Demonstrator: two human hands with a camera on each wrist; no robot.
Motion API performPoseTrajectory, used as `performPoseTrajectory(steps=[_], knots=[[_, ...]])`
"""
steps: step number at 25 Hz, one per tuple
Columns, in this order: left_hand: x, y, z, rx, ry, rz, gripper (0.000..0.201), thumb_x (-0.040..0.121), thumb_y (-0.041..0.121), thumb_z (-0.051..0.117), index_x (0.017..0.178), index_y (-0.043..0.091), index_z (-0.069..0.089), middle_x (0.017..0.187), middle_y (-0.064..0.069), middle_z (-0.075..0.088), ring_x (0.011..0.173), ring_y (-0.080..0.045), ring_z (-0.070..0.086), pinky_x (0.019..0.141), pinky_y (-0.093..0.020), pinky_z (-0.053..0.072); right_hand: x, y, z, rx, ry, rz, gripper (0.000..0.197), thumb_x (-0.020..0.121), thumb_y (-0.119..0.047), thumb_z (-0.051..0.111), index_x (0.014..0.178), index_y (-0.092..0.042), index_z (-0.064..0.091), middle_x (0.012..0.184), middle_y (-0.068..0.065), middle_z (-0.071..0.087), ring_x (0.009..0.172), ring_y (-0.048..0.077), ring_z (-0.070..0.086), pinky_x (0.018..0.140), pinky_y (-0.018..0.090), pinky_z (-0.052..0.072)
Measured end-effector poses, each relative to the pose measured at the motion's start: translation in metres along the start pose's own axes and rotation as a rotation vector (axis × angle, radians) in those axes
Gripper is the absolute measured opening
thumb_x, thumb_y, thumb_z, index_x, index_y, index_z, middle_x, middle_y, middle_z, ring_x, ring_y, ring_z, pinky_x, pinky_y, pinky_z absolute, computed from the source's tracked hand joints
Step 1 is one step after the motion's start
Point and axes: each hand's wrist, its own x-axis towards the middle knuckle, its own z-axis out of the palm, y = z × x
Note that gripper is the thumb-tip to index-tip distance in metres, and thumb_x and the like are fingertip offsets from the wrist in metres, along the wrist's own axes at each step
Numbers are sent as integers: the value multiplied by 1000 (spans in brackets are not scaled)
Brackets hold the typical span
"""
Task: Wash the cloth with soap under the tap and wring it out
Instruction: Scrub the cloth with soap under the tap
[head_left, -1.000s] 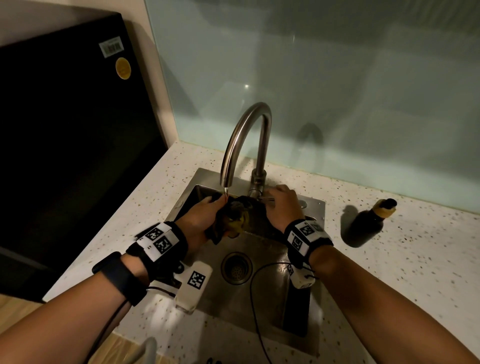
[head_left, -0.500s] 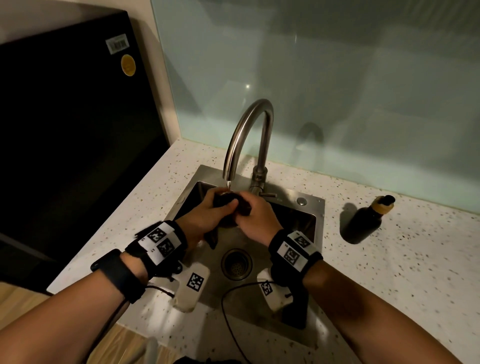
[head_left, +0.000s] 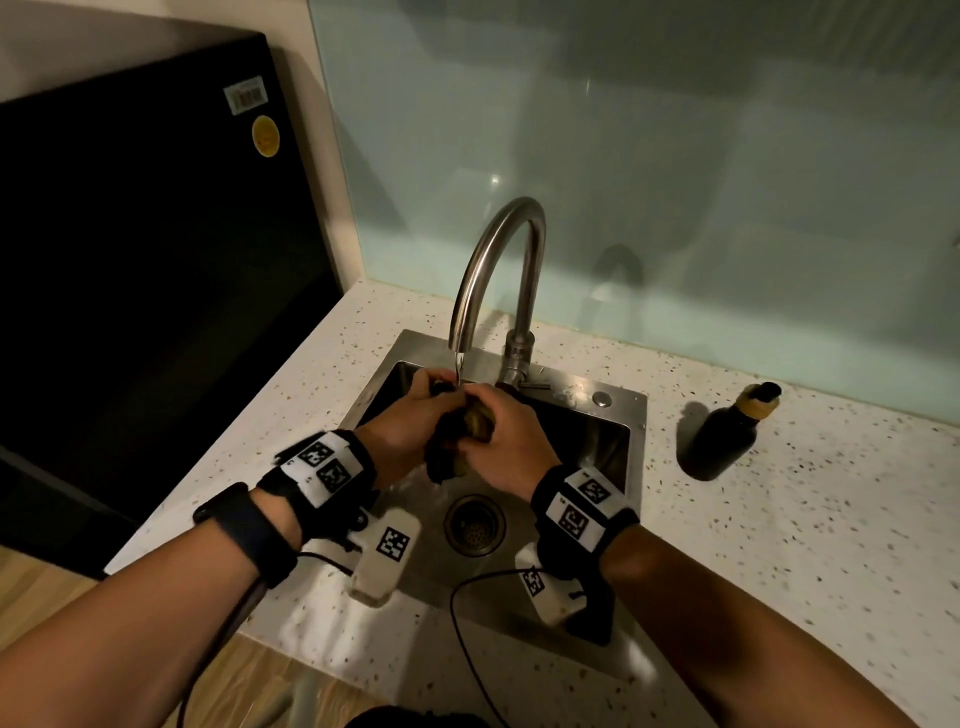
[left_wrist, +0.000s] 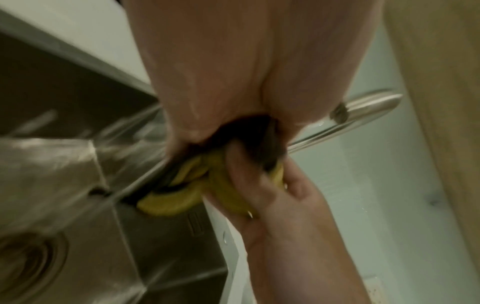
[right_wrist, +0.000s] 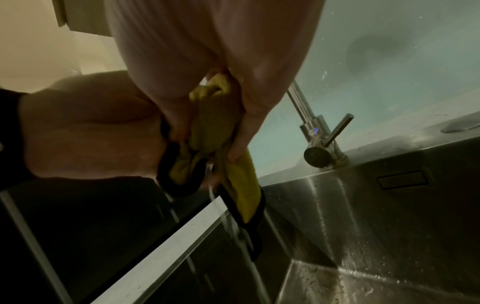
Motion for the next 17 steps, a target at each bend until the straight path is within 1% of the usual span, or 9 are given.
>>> performPoseTrajectory(steps=[1,3,5,7,9,11,13,15,17], knots=[[-1,1,-4,65,-15,-18,47,93,29,59,136,30,40,126,-12,57,111,-30,58,95,-53,50,-1,0,-3,2,34,-12,44,80,-7,74,120,-22,61,111,-6,64,99,3,61,92,23,52],[-7,2,-7,144,-49,-78,62,85,45,66,139,46,36,131,-6,54,117,-32,54,94,-57,47,-1,0,-8,6,77,-20,31,80,-4,72,106,-20,65,94,-12,66,86,-5,61,81,17,53],[-14,2,2,17,-114,-107,56,93,41,59,143,37,33,126,-4,58,111,-29,58,87,-56,52,1,-4,-9,-2,55,-34,30,81,-4,72,103,-22,63,91,-14,64,82,-3,61,76,14,50],[-12,-1,10,-80,-93,-89,43,100,31,50,140,23,36,120,-8,60,102,-25,62,83,-51,56,3,-8,-7,2,-26,-38,41,80,-6,74,113,-22,56,104,-5,62,94,10,61,79,20,50],[-3,-4,13,-81,-17,-39,33,103,24,44,135,18,38,115,-12,60,95,-23,63,74,-40,58,4,-3,-6,-41,-107,4,74,73,-17,83,131,-27,39,125,3,49,115,19,51,93,31,50],[7,-8,9,-51,70,8,28,104,20,40,130,10,41,112,-18,61,85,-22,63,59,-30,55,4,3,-8,-104,-126,84,102,65,-35,87,143,-38,20,140,6,34,127,22,37,105,38,40],[16,-14,4,-18,125,40,30,103,16,40,129,3,43,114,-25,62,83,-25,67,57,-28,55,3,3,-11,-18,-144,150,100,72,-43,82,147,-40,16,144,3,40,127,20,44,104,34,41],[20,-19,4,2,146,48,29,102,14,40,129,5,43,120,-28,61,93,-30,68,66,-33,57,2,1,-13,48,-174,164,85,80,-42,78,147,-34,26,132,-4,53,118,16,55,94,25,46],[17,-16,4,11,70,30,30,103,13,40,132,9,40,124,-27,59,99,-31,65,69,-33,59,2,0,-12,88,-134,162,70,80,-34,79,138,-31,41,121,-8,59,111,14,60,90,24,51]])
